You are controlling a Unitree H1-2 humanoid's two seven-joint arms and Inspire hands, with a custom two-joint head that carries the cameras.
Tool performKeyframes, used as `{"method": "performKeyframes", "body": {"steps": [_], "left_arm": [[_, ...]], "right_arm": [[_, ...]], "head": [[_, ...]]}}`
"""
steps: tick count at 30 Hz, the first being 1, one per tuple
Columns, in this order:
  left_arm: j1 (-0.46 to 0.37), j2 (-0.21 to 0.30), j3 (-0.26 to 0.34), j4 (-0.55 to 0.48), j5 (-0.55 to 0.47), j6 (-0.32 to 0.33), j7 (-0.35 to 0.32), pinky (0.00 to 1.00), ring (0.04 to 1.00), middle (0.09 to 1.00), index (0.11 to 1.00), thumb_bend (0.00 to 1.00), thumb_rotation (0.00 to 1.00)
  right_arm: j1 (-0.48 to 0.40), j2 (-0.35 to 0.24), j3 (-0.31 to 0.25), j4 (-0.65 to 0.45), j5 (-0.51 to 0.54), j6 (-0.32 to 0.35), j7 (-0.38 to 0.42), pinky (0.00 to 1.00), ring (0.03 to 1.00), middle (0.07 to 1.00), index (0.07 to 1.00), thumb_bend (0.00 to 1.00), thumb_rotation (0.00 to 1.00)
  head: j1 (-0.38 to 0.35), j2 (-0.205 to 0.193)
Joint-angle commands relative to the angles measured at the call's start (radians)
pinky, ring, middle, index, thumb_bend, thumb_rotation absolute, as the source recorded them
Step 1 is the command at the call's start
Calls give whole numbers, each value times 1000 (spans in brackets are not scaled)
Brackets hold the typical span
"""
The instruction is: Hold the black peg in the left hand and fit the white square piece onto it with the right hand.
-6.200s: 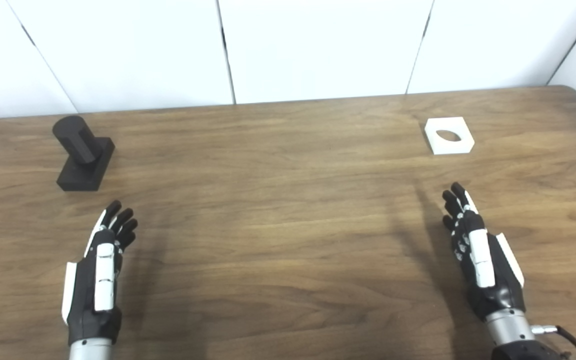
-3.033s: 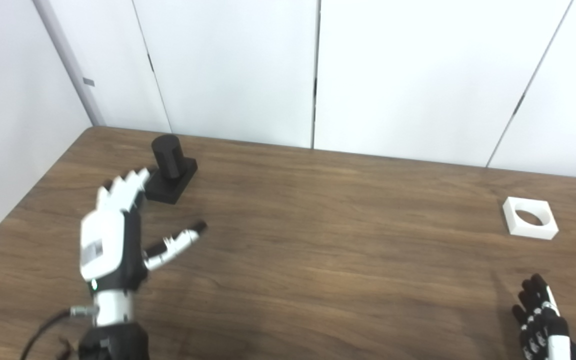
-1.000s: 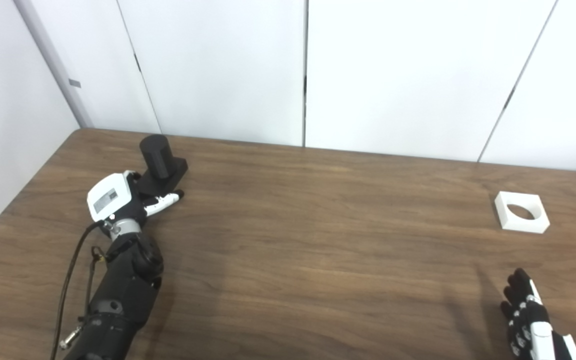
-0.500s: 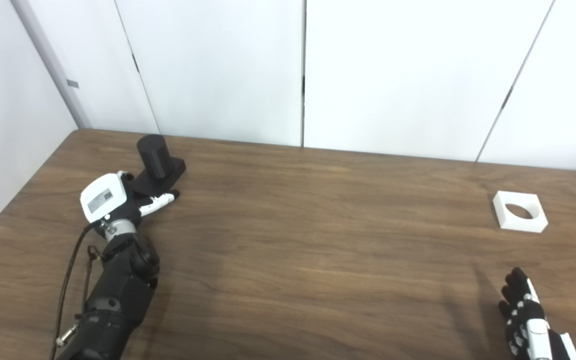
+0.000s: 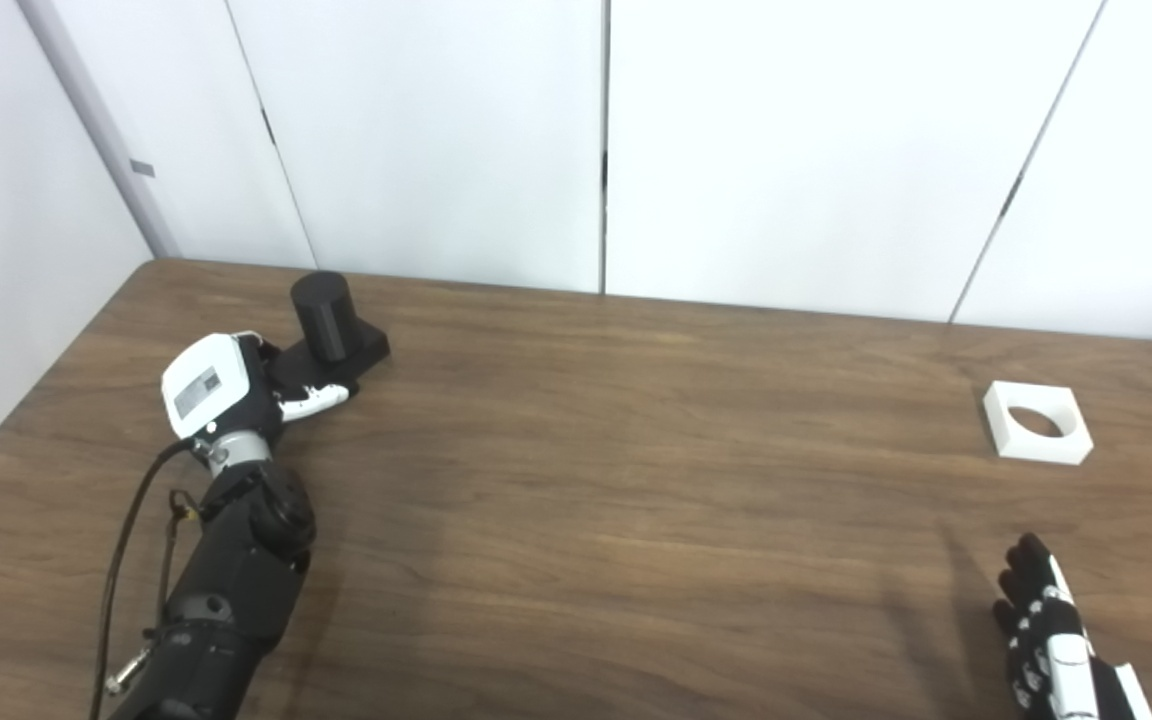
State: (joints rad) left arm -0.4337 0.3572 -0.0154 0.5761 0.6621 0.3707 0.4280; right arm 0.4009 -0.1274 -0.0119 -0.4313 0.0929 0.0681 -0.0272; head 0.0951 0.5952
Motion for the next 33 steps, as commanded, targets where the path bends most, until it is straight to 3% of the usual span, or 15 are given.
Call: {"method": "performKeyframes", "body": {"steps": [1, 12, 17, 23, 26, 30, 33], "left_arm": [[-15, 30, 1, -17, -11, -19, 10, 779, 794, 694, 481, 523, 52], [-4, 38, -12, -37, -31, -9, -8, 682, 770, 692, 482, 522, 49], [27, 53, -38, -82, -42, -66, -44, 625, 742, 692, 484, 518, 47], [133, 65, -64, -268, -90, -141, -137, 620, 735, 704, 485, 514, 48], [179, 61, -66, -350, -100, -148, -174, 618, 735, 709, 485, 514, 50], [280, 41, -77, -521, -134, -189, -230, 668, 753, 731, 486, 515, 47], [334, 20, -95, -622, -130, -179, -266, 684, 761, 740, 486, 515, 49]], "right_arm": [[3, 44, 6, -32, 7, -29, 0, 1000, 1000, 1000, 1000, 385, 1000], [3, 42, 8, -25, 5, -36, -2, 1000, 1000, 997, 1000, 392, 1000], [1, 43, 6, -17, 14, -46, 1, 1000, 1000, 1000, 1000, 388, 1000], [-1, 47, 10, -13, 1, -50, -5, 1000, 1000, 986, 1000, 393, 1000], [-2, 49, 11, -11, 1, -53, -5, 1000, 1000, 985, 1000, 404, 1000], [-3, 53, 13, -14, -7, -45, -12, 1000, 1000, 976, 1000, 442, 1000], [-4, 58, 16, -12, -11, -44, -18, 1000, 1000, 968, 1000, 428, 1000]], "head": [[0, 0], [-10, 3], [-20, 7], [-41, 14], [-48, 17], [-84, 30], [-98, 37]]}}
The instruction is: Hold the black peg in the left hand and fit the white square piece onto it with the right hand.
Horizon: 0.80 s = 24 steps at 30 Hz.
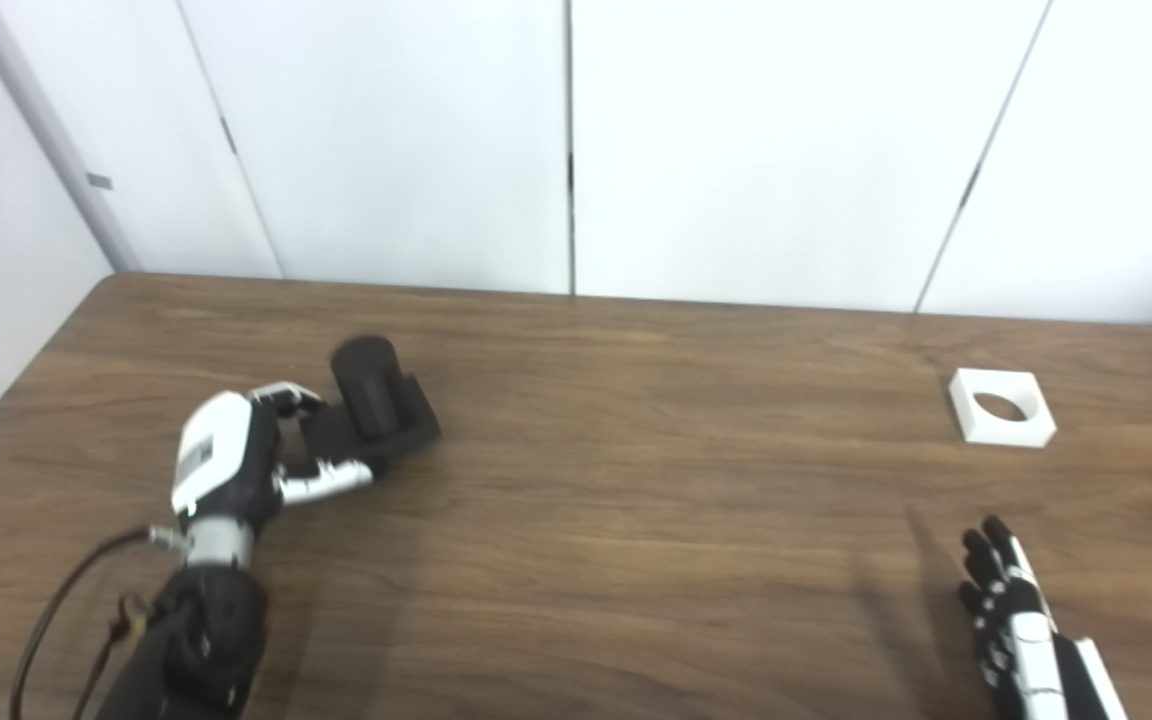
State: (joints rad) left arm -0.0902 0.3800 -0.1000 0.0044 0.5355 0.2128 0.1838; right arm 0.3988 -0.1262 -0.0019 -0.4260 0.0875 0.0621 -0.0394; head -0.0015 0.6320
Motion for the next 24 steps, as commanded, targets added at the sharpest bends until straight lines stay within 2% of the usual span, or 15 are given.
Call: {"method": "performKeyframes", "body": {"steps": [1, 4, 9, 15, 18, 21, 24], "left_arm": [[9, -11, -22, -86, -2, -21, -39, 694, 769, 747, 486, 515, 49], [57, -36, -61, -168, 21, -38, -73, 696, 790, 760, 486, 514, 49], [124, -67, -131, -240, 82, -70, -104, 706, 804, 761, 487, 514, 47], [204, -118, -215, -234, 159, -127, -102, 764, 827, 768, 487, 515, 45], [227, -129, -249, -203, 195, -176, -88, 808, 819, 761, 487, 517, 43], [244, -134, -278, -191, 216, -194, -106, 864, 829, 769, 487, 516, 42], [258, -137, -304, -188, 234, -205, -122, 874, 832, 768, 488, 516, 45]], "right_arm": [[-1, 59, 7, -16, -4, -38, -8, 1000, 1000, 969, 1000, 433, 1000], [-1, 62, 11, -13, -10, -33, -15, 1000, 1000, 964, 1000, 436, 1000], [0, 62, 16, -4, -22, -41, -22, 1000, 1000, 946, 984, 465, 1000], [4, 61, 19, -5, -7, -39, -15, 1000, 1000, 948, 972, 500, 1000], [2, 65, 22, -7, -14, -40, -20, 1000, 999, 944, 969, 511, 1000], [-2, 66, 26, -7, -23, -44, -24, 1000, 984, 932, 965, 519, 1000], [-8, 66, 31, -4, -21, -53, -25, 1000, 976, 927, 966, 522, 1000]], "head": [[-11, 5], [-30, 15], [-56, 34], [-78, 52], [-99, 72], [-113, 86], [-133, 102]]}}
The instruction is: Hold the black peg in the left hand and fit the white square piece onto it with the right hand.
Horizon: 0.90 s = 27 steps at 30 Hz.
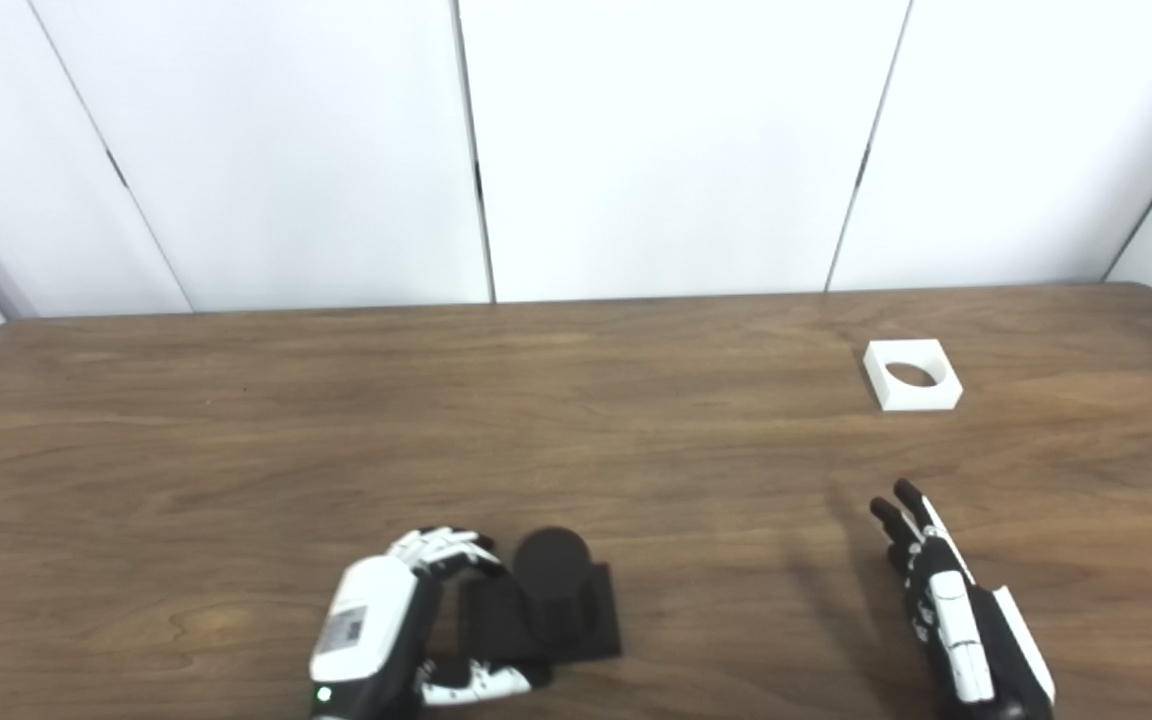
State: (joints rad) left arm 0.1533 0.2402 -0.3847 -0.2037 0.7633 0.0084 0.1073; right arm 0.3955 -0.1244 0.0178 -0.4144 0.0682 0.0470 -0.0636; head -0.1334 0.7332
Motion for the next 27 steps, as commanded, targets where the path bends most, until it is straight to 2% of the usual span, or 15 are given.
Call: {"method": "performKeyframes", "body": {"steps": [1, 12, 22, 27], "left_arm": [[19, 1, -27, 22, 13, -4, -50, 872, 831, 766, 487, 516, 45], [41, -8, -93, 27, 55, -17, -74, 881, 839, 773, 487, 516, 45], [34, -15, -94, 35, 55, -3, -73, 891, 841, 778, 487, 516, 47], [30, -11, -88, 40, 55, -15, -65, 883, 838, 776, 487, 516, 45]], "right_arm": [[-6, 67, 11, -17, 0, -33, -4, 1000, 974, 924, 964, 526, 1000], [-12, 62, 22, -28, -28, -17, -18, 997, 955, 909, 958, 580, 1000], [-21, 61, 23, -30, -19, -2, -24, 1000, 964, 910, 950, 581, 1000], [-29, 55, 25, -28, -40, 3, -28, 1000, 968, 908, 946, 577, 999]], "head": [[-6, 4], [-38, 41], [-42, 44], [-69, 38]]}}
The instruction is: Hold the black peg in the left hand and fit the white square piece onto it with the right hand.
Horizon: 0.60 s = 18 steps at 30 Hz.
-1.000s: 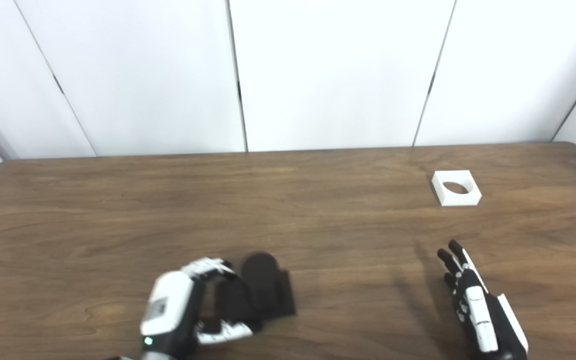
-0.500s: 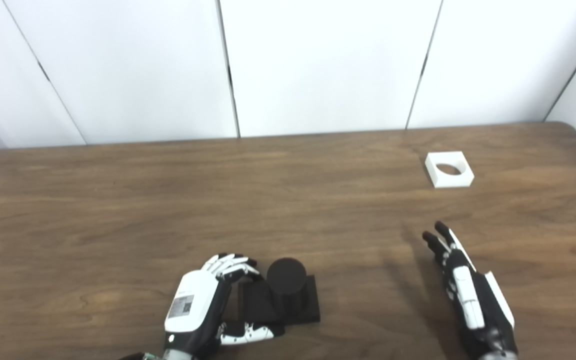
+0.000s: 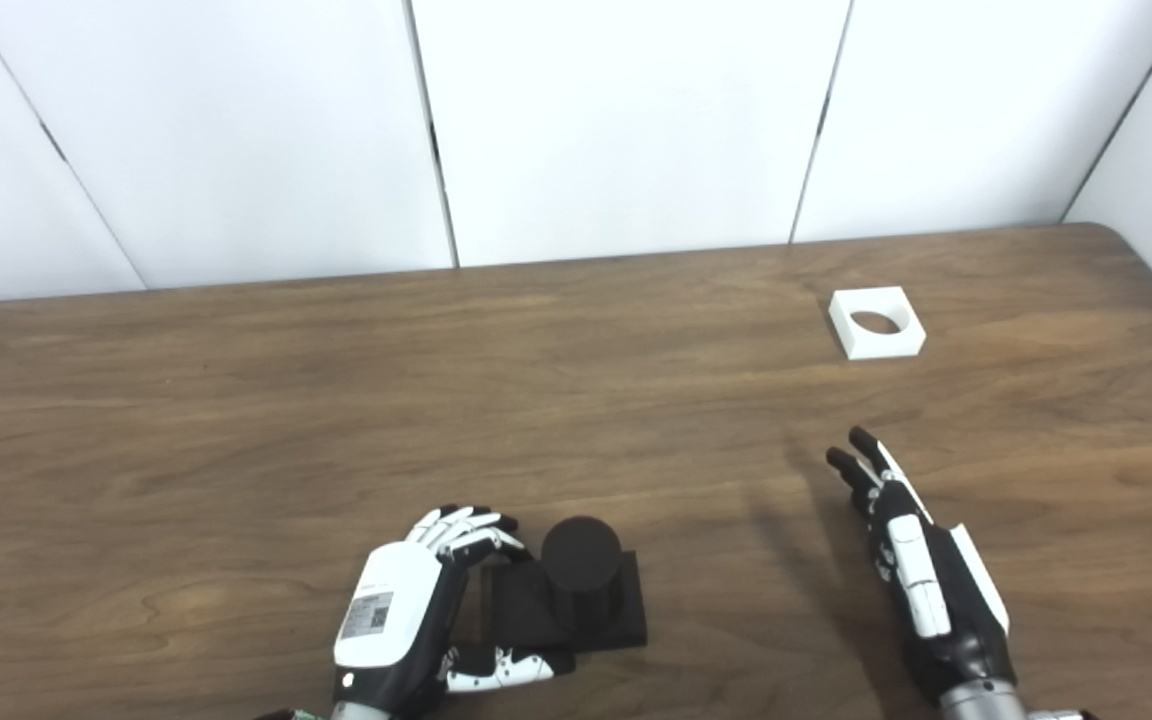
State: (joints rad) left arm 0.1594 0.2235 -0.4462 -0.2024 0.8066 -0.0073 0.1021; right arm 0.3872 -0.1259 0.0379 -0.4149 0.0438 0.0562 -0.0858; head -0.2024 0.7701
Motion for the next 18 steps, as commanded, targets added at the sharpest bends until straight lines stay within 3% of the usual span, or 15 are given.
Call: {"method": "performKeyframes", "body": {"steps": [1, 7, 10, 12, 14, 18], "left_arm": [[23, 8, -25, 40, 11, -1, -59, 881, 837, 774, 487, 516, 45], [19, 21, -16, 46, 6, -13, -58, 874, 835, 773, 487, 517, 45], [21, 24, -11, 47, 0, -24, -50, 867, 830, 770, 487, 517, 44], [23, 25, -8, 45, -1, -22, -55, 861, 827, 767, 487, 517, 44], [25, 26, -5, 40, -1, -13, -67, 861, 831, 773, 487, 517, 44], [29, 29, 0, 40, -4, -22, -60, 854, 826, 771, 487, 517, 44]], "right_arm": [[-25, 53, 5, -25, -18, -7, -4, 1000, 975, 910, 946, 583, 974], [-66, 36, 1, -37, -33, 18, -1, 1000, 998, 925, 957, 549, 776], [-101, -11, 5, -54, -149, 73, 3, 999, 982, 939, 971, 545, 702], [-132, -46, 5, -73, -244, 130, 11, 969, 965, 936, 971, 576, 681], [-172, -79, -4, -87, -314, 181, 28, 978, 953, 931, 959, 646, 566], [-258, -129, -38, -84, -337, 239, 72, 998, 959, 942, 960, 726, 423]], "head": [[-12, -4], [-68, -16], [-75, -19], [-86, -29], [-97, -34], [-121, -52]]}}
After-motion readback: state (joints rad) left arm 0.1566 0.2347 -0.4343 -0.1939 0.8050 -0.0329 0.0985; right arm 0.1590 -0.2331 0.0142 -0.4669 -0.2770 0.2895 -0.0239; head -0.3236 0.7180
